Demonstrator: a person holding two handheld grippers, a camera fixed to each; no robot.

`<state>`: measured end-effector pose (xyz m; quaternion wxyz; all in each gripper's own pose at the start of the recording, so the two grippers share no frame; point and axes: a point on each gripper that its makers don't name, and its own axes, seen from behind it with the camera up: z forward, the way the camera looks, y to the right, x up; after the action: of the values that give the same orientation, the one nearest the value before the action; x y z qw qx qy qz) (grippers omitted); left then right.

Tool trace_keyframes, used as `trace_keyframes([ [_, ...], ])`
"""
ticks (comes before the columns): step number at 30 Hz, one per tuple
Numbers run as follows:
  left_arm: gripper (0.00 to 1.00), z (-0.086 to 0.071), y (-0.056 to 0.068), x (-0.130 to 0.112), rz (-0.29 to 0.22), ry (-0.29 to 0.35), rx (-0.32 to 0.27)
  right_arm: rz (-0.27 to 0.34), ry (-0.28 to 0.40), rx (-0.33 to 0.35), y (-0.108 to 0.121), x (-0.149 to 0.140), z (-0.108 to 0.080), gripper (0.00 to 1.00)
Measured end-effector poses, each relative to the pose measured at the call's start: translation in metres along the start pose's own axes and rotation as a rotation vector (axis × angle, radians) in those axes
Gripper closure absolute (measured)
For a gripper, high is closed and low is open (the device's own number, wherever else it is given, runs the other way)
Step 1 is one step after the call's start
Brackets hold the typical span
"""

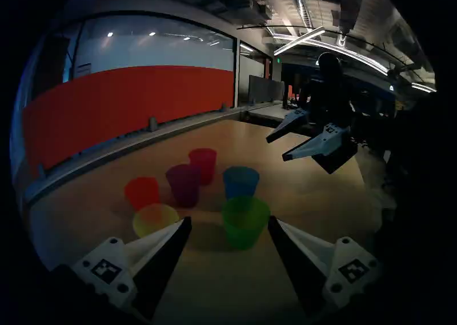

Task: Pour water

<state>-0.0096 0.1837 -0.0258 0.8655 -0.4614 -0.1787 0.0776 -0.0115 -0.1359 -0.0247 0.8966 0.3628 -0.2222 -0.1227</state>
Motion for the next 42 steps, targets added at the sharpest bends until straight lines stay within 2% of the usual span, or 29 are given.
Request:
trace_keyframes([
  [12, 0.0, 0.021, 0.018, -0.02, 0.029, -0.053, -0.042, -0.028, -0.02, 0.008, -0.005, -0.013, 0.011, 0.0],
  [26, 0.0, 0.044, 0.023, -0.035, 0.053, -0.11, -0.062, -0.037, -0.023, 0.022, -0.008, -0.014, 0.022, 0.01],
  [42, 0.0, 0.073, 0.03, -0.031, 0.067, -0.141, -0.097, -0.033, -0.024, 0.027, -0.003, -0.016, 0.026, 0.01],
])
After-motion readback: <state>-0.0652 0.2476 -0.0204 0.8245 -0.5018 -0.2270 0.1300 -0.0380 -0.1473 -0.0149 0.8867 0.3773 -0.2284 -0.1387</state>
